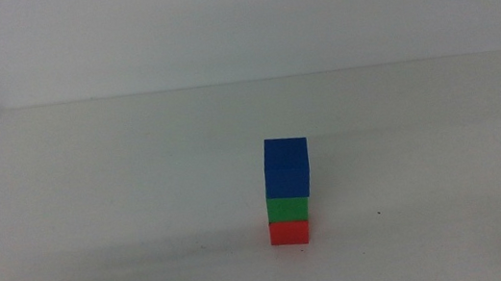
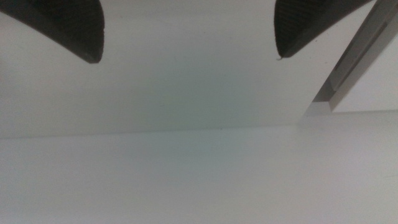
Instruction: Stack red cubes first, then green, then blue cubes in a specific spot.
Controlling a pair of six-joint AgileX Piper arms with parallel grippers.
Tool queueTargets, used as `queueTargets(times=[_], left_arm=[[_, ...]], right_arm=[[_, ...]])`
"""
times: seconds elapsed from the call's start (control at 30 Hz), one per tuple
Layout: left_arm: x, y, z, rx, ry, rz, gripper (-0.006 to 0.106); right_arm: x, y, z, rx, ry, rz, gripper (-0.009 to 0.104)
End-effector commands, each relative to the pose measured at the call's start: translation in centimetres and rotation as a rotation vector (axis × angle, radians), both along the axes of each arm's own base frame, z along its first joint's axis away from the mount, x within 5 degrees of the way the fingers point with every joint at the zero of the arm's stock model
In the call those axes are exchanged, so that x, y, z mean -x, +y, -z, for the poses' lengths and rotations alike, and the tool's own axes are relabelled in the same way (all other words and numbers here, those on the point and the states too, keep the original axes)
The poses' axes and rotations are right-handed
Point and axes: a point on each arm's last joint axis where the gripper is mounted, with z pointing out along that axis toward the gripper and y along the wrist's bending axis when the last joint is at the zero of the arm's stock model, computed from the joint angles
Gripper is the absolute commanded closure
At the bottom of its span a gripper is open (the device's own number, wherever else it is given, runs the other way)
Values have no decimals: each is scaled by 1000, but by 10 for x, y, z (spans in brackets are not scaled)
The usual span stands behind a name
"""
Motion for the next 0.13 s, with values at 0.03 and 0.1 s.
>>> queueTargets(times=[0.03, 0.1], left_arm=[[0, 1, -2, 12, -27, -9, 7], [0, 1, -2, 12, -27, -9, 7]], right_arm=[[0, -1, 0, 12, -10, 8, 2], [0, -1, 0, 12, -10, 8, 2]])
